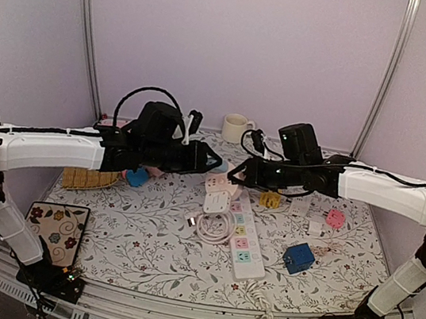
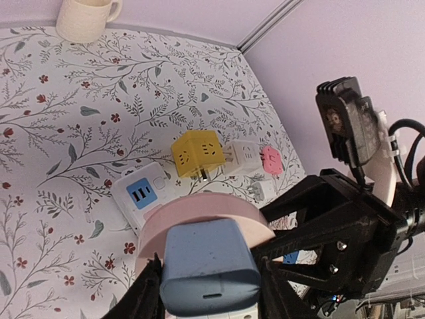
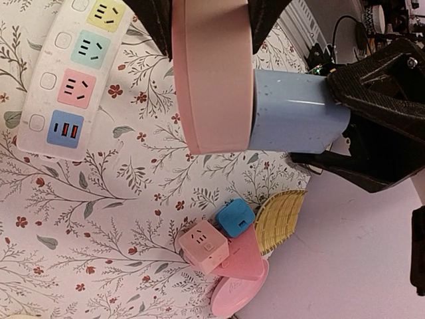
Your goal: Pull the plug off the socket
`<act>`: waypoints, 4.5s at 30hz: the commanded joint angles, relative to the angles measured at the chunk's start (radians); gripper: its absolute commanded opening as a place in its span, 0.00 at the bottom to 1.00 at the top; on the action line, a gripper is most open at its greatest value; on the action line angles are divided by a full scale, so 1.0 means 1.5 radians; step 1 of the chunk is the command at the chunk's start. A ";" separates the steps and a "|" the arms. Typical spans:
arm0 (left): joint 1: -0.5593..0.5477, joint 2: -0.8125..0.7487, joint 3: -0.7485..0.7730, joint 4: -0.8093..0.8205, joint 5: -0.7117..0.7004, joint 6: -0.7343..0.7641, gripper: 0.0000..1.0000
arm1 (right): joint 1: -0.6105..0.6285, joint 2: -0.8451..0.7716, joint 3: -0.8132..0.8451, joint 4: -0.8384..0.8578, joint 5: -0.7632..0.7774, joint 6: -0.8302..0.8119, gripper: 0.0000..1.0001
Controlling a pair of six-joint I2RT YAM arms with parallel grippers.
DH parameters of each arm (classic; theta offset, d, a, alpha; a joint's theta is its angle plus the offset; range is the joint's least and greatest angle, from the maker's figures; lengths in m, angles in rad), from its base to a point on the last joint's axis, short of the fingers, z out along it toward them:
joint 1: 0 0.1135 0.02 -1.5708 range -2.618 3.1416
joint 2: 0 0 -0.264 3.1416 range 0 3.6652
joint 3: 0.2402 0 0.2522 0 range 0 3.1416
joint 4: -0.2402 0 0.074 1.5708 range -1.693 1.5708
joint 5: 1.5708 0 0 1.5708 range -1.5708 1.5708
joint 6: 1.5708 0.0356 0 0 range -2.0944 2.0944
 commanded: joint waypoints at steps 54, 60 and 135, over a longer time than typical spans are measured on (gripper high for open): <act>0.072 -0.093 -0.011 -0.114 0.000 -0.029 0.08 | -0.070 0.010 0.026 -0.051 0.090 0.025 0.03; 0.087 -0.026 -0.011 -0.164 0.039 -0.038 0.06 | -0.071 -0.019 0.034 -0.038 0.081 0.018 0.03; -0.051 0.102 0.146 -0.126 0.085 0.077 0.93 | -0.025 -0.059 0.066 0.002 0.027 -0.021 0.04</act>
